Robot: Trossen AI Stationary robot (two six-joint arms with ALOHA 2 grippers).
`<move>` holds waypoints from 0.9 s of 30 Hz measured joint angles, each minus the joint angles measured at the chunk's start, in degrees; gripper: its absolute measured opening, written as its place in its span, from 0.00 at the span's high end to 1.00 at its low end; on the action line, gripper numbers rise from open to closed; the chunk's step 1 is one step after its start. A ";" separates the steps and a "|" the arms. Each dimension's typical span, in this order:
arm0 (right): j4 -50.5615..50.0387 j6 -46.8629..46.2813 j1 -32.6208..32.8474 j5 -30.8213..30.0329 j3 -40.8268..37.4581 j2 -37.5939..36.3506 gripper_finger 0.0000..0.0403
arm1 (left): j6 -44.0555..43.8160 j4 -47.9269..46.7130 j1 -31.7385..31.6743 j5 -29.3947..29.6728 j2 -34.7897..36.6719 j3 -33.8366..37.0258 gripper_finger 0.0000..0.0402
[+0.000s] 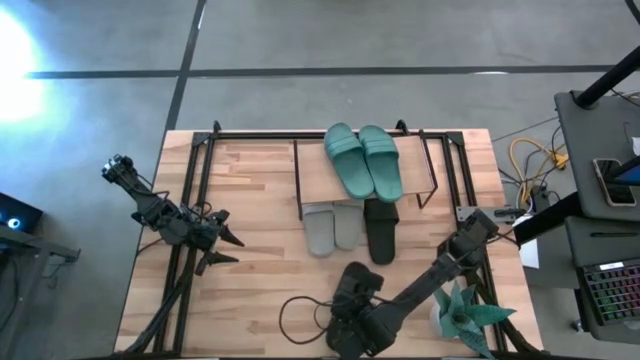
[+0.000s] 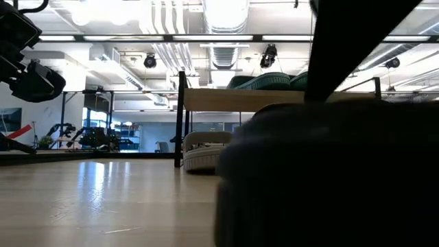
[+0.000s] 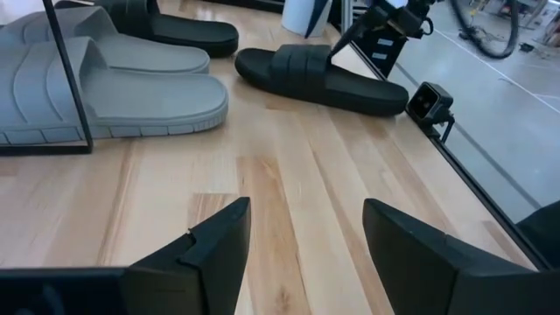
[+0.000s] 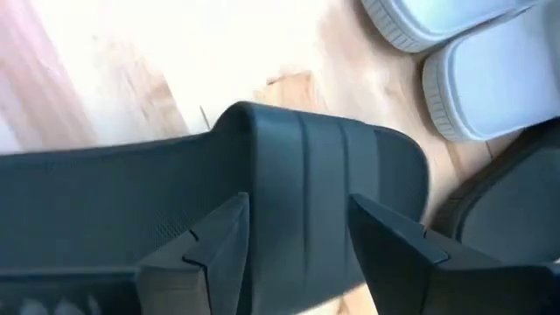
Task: Pick and place slides into the shelf
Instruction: Put the black slide under the shelf
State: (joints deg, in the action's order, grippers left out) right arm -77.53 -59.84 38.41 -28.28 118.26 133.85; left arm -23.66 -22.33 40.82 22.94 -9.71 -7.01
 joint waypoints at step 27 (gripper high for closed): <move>-5.19 0.86 -3.23 0.03 -3.68 0.94 0.95 | 0.39 0.02 0.00 1.40 -0.01 0.00 0.48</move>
State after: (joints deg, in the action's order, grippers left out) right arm -82.72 -58.98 35.18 -28.25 114.59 134.78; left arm -23.27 -22.31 40.82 24.34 -9.72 -7.01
